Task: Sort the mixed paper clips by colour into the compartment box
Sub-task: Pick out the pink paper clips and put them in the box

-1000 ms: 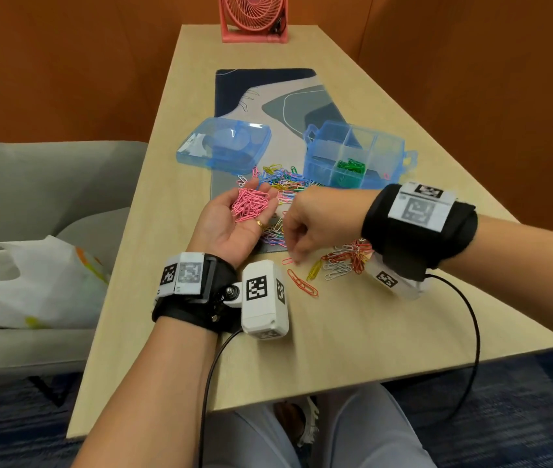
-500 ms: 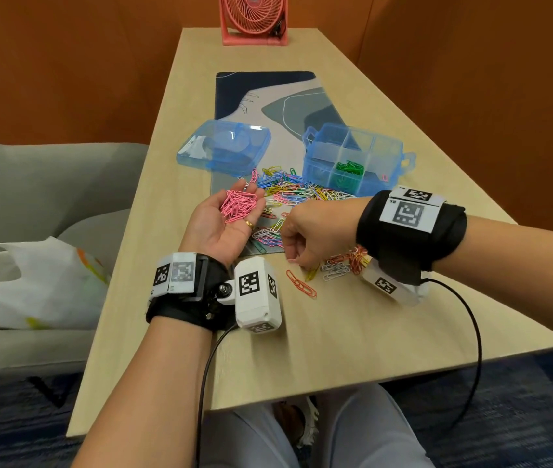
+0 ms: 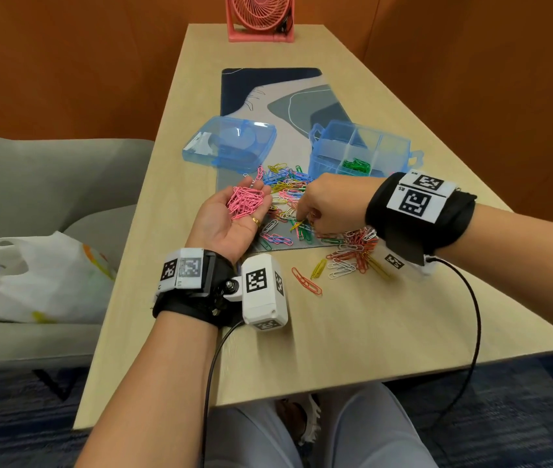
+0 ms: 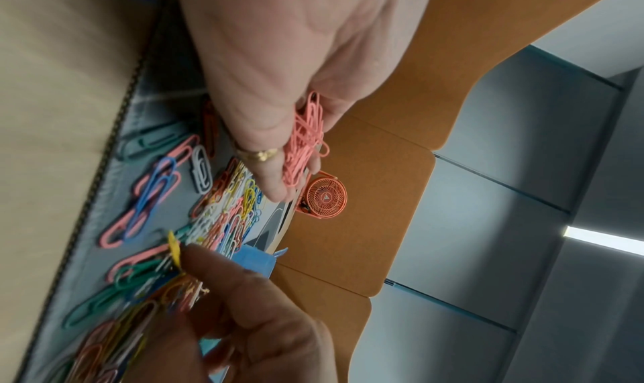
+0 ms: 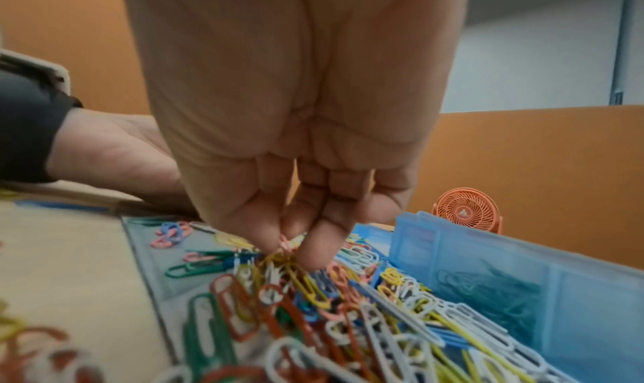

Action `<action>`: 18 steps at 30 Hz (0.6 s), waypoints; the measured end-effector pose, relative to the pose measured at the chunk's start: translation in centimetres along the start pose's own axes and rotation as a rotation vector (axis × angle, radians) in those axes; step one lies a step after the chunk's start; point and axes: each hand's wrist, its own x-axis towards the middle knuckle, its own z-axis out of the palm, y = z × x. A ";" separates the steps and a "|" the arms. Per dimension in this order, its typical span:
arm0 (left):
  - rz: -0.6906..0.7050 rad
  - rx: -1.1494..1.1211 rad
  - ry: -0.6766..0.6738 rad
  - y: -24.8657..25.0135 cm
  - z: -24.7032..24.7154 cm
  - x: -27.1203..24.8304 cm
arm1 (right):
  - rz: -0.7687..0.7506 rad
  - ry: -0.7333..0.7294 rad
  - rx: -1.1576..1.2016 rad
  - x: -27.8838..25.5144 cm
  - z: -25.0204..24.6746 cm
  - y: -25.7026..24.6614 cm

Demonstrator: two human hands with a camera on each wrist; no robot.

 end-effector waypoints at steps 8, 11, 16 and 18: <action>0.007 0.017 -0.003 0.0 0.0 0.1 | -0.097 -0.037 0.078 -0.1 0.0 -0.9; 0.011 0.030 -0.002 0.1 -0.1 0.1 | -0.060 -0.036 0.050 0.1 0.1 -0.8; 0.009 0.032 0.000 0.1 -0.2 0.1 | 0.008 -0.019 0.004 0.2 0.1 -0.5; 0.009 0.031 -0.003 0.2 -0.2 0.1 | 0.019 0.032 0.093 0.3 0.0 -0.7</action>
